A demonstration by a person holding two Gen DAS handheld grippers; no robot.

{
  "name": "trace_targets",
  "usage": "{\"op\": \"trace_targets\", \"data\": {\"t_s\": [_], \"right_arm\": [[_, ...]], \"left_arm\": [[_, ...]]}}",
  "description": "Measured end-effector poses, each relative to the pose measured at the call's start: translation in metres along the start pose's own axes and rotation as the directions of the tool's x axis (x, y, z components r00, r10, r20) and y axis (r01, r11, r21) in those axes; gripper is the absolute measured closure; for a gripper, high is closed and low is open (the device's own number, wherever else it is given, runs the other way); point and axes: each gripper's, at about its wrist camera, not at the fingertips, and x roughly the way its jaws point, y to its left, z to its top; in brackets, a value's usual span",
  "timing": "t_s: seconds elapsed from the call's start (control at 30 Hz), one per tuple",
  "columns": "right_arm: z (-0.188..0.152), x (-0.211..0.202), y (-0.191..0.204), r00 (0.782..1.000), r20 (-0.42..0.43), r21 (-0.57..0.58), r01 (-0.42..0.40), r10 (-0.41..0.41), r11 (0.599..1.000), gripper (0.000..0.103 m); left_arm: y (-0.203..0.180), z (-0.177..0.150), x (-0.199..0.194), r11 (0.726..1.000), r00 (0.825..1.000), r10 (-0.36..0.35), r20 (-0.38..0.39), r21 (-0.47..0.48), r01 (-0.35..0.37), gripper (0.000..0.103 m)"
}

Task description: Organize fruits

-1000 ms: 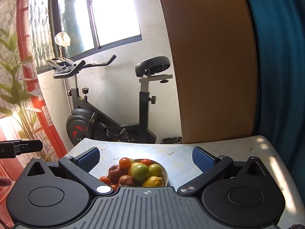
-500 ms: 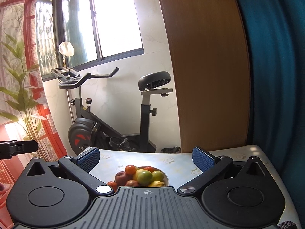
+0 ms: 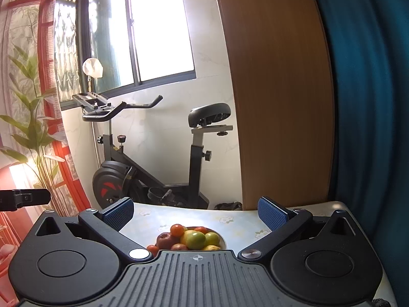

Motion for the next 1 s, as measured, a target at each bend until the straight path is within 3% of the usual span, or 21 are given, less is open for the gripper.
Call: {"op": "trace_targets", "data": {"t_s": [1.0], "right_arm": [[0.001, -0.004, 0.000, 1.000, 0.007, -0.001, -0.009, 0.009, 1.000, 0.000]], "left_arm": [[-0.017, -0.002, -0.012, 0.997, 0.998, 0.051, 0.030, 0.055, -0.053, 0.000]]}}
